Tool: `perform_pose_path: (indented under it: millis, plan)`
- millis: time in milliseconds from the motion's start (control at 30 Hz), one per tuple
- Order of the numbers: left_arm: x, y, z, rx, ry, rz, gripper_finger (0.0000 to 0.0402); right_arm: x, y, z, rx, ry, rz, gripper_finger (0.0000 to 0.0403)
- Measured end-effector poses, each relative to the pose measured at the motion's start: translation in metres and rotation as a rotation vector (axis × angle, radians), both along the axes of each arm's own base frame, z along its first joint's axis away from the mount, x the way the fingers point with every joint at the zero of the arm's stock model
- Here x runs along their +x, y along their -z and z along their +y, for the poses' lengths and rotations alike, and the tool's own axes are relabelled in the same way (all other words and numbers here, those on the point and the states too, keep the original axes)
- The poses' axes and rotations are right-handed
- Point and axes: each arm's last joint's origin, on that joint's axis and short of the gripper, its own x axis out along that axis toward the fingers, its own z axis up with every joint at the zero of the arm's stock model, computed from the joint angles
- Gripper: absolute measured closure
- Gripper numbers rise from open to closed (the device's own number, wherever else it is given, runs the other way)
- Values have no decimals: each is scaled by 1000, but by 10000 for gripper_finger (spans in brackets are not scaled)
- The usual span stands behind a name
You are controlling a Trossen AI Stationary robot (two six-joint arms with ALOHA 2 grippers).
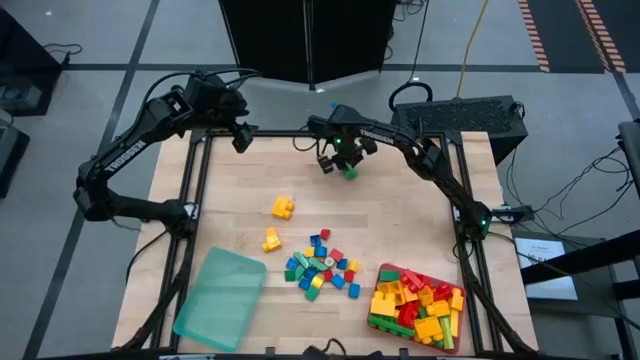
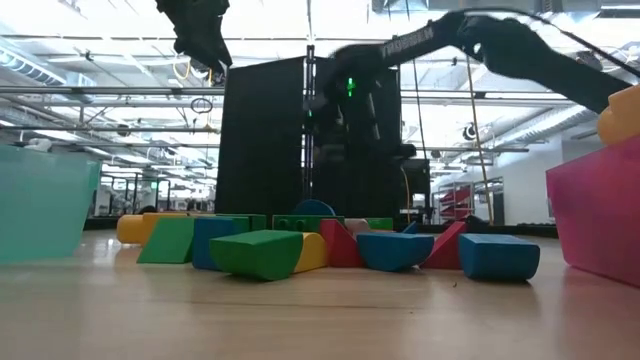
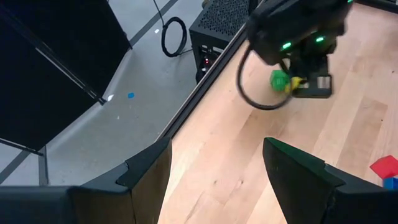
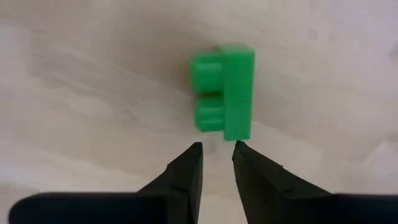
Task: Sort blocks by size
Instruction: Put the 2-stud green game piece into the pink bin
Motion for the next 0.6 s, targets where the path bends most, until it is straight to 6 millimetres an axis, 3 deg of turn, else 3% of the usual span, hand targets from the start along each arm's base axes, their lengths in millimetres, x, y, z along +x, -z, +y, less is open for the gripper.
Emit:
perform_pose_path:
  millis: [233, 600]
  plan:
    - [-1, 2, -1, -5, 11, 24, 146, 2, -33, 19, -235, -188, 28, 288]
    - [-1, 1, -1, -4, 12, 25, 146, 3, -31, 13, -232, -271, 14, 117]
